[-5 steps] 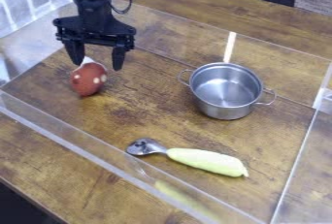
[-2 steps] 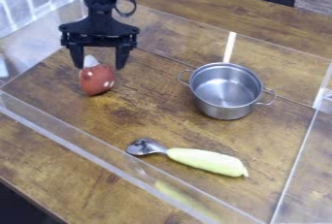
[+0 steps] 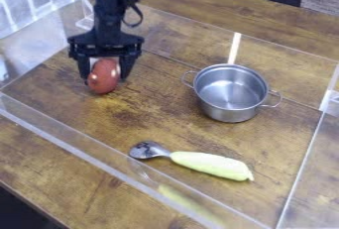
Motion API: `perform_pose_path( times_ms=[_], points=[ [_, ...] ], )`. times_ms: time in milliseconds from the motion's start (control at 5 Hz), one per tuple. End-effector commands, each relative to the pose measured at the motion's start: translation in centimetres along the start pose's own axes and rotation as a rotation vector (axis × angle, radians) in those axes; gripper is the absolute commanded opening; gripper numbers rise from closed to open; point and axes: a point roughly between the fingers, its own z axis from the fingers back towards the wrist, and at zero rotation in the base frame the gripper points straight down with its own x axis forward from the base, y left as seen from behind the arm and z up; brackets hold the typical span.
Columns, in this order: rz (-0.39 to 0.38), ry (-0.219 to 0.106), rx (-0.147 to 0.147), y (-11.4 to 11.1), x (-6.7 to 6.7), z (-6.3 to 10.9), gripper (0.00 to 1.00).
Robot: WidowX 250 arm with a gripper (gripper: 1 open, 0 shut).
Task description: Remove the mushroom from the silver pot and put it on the table
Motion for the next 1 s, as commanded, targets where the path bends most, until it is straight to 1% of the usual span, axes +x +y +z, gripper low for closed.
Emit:
perform_pose_path(
  times_ms=[0, 200, 400, 600, 800],
  points=[
    [0.006, -0.05, -0.036, -0.6, 0.7, 1.8, 0.0],
    [-0.018, -0.045, -0.057, -0.6, 0.5, 2.9, 0.0],
    [-0.042, -0.038, -0.084, -0.2, 0.2, 4.2, 0.0],
    [-0.087, -0.035, -0.089, -0.6, -0.5, 4.4, 1.0],
    [-0.127, -0.032, -0.098, -0.9, -1.1, 4.7, 1.0]
  ],
)
